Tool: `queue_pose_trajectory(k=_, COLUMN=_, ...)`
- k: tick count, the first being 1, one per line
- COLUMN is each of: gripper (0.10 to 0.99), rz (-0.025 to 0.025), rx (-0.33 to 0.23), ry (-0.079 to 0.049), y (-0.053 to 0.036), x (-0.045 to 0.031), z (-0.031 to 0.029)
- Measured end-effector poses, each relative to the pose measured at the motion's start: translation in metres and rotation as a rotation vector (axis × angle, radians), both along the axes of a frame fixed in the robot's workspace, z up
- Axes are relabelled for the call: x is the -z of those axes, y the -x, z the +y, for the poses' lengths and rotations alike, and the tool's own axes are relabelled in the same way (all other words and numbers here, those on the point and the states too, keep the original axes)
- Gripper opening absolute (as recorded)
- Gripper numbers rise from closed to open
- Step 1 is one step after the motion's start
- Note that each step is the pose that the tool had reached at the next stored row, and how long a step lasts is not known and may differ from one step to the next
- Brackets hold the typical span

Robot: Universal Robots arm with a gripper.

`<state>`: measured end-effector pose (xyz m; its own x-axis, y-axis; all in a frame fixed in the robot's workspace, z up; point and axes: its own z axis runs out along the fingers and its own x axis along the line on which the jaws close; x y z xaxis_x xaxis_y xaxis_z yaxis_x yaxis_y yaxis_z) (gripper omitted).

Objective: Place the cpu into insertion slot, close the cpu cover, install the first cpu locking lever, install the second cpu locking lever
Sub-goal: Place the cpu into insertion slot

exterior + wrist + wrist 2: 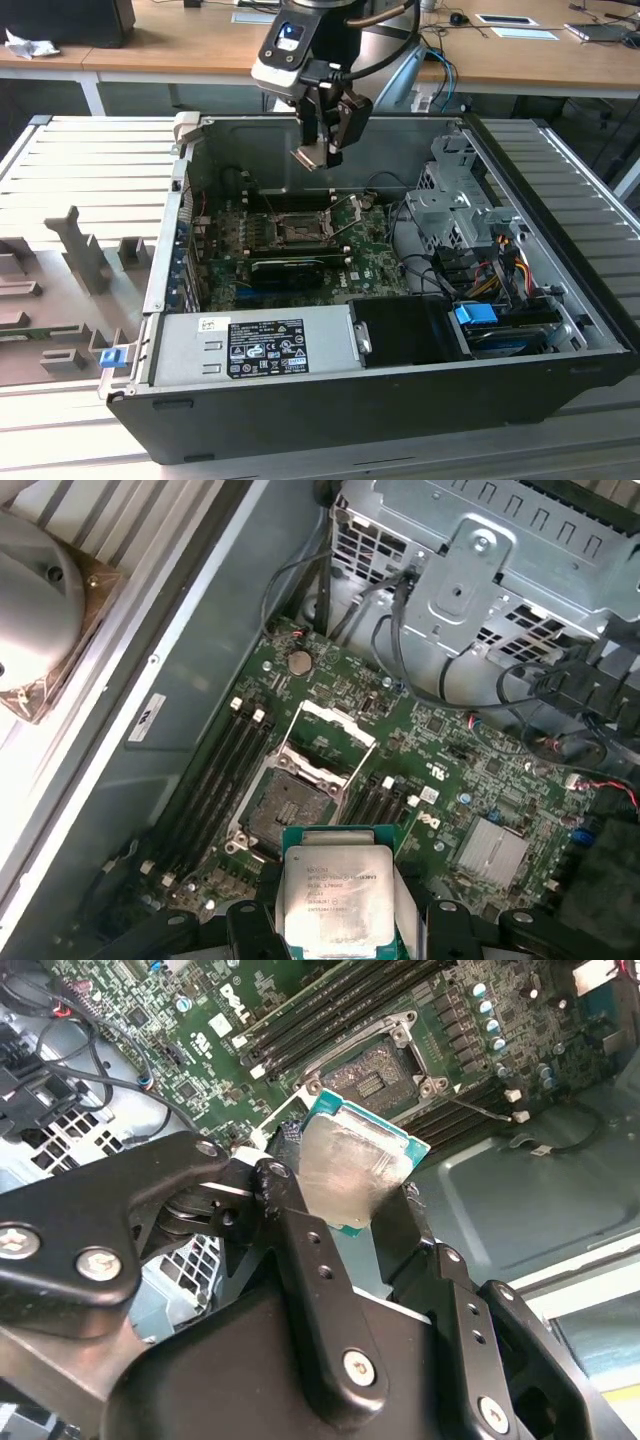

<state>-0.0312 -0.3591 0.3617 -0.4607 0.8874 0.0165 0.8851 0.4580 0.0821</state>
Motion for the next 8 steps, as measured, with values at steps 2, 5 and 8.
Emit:
queue_pose_trajectory(k=2, gripper=0.525, rz=0.0000, rx=0.024, ry=0.000, y=0.0000, x=0.0011, z=0.0000)
queue_pose_trajectory(k=5, gripper=0.525, rz=0.0000, rx=0.069, ry=0.000, y=0.0000, x=0.0026, z=0.0000)
queue_pose_trajectory(k=8, gripper=0.525, rz=0.0001, rx=0.110, ry=0.000, y=0.0000, x=0.0040, z=0.0000)
